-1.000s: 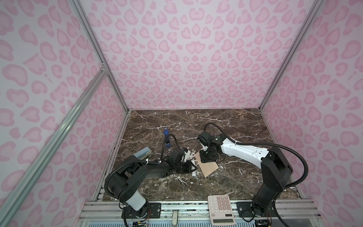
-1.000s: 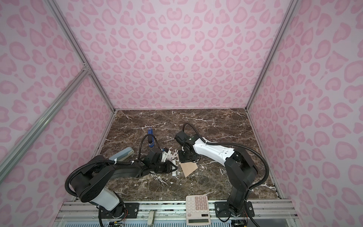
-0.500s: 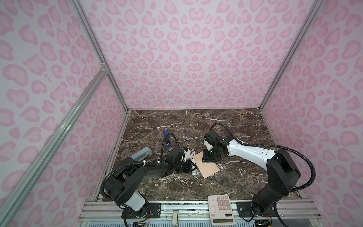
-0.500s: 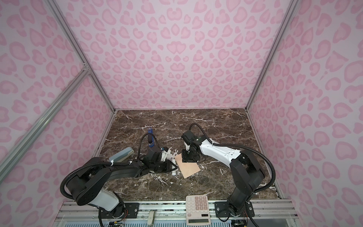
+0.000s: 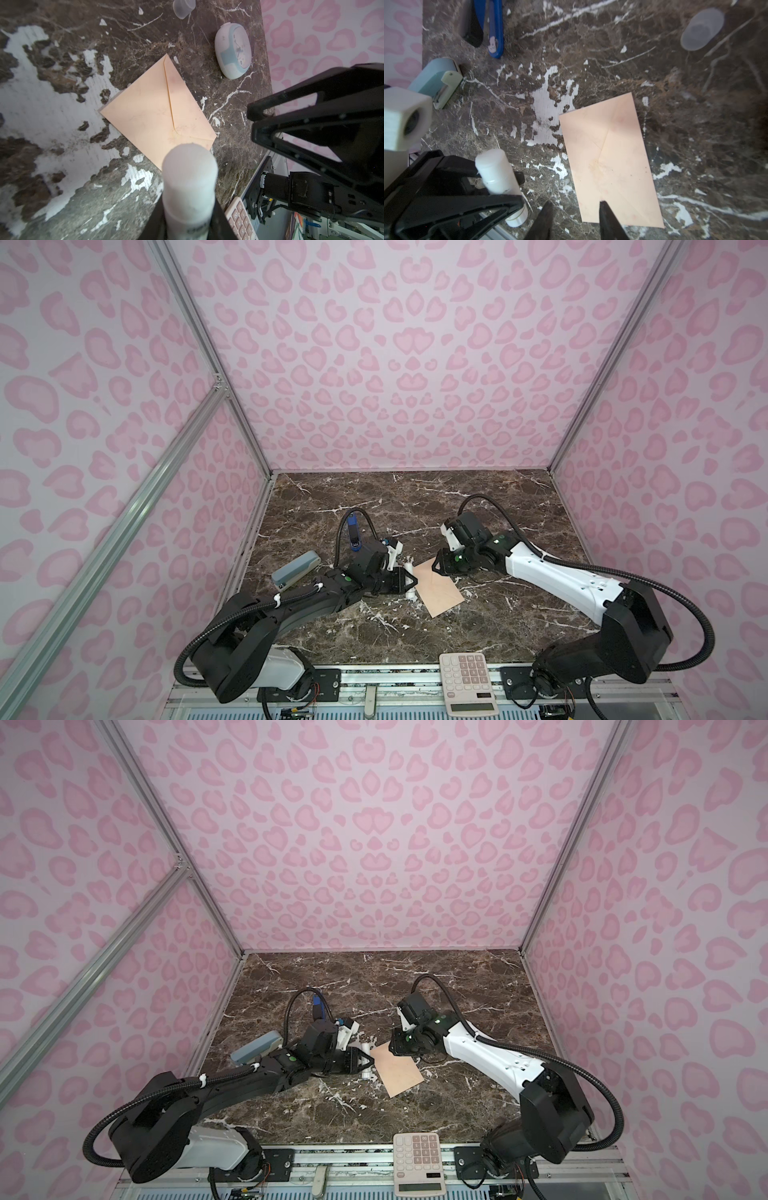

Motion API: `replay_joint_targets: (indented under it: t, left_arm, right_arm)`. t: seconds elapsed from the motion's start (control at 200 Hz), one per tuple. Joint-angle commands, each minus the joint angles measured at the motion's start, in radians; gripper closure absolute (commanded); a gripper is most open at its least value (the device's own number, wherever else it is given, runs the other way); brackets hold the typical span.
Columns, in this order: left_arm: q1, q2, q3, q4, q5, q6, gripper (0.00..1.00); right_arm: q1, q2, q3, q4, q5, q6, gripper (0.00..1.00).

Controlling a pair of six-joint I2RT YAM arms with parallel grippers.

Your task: Place the letter into the envelope and seal it

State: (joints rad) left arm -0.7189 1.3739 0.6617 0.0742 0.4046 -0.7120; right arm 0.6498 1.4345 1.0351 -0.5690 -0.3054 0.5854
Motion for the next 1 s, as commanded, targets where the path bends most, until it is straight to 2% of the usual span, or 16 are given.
replay_joint_targets:
  t: [0.0,0.16,0.325,0.47,0.615,0.775,0.89,0.995]
  left_arm:
    - [0.002,-0.029,0.030,-0.057,-0.037,0.038,0.96]
    - [0.009,-0.075,0.069,-0.085,-0.068,0.066,0.96]
    - [0.024,-0.134,0.124,-0.093,-0.089,0.108,0.96]
    - [0.044,-0.188,0.171,-0.058,-0.086,0.160,0.96]
    - [0.061,-0.237,0.166,0.089,-0.047,0.197,0.95]
    - [0.082,-0.265,0.095,0.354,0.035,0.198,0.95]
    - [0.088,-0.250,0.087,0.440,0.101,0.187,0.94]
    - [0.088,-0.242,0.082,0.490,0.161,0.182,0.94]
  right_arm:
    - [-0.005,-0.056,-0.046,0.101,0.047,-0.025,0.60]
    - [-0.015,-0.154,-0.131,0.212,0.040,-0.049,0.59]
    - [-0.015,-0.283,-0.265,0.417,-0.012,-0.070,0.57]
    - [-0.006,-0.433,-0.442,0.721,-0.055,-0.064,0.55]
    - [0.042,-0.545,-0.602,1.062,-0.048,-0.084,0.53]
    - [0.133,-0.523,-0.557,1.014,-0.069,-0.217,0.50]
    - [0.196,-0.489,-0.536,1.019,-0.039,-0.282,0.49]
    - [0.209,-0.467,-0.537,1.060,-0.044,-0.296,0.47]
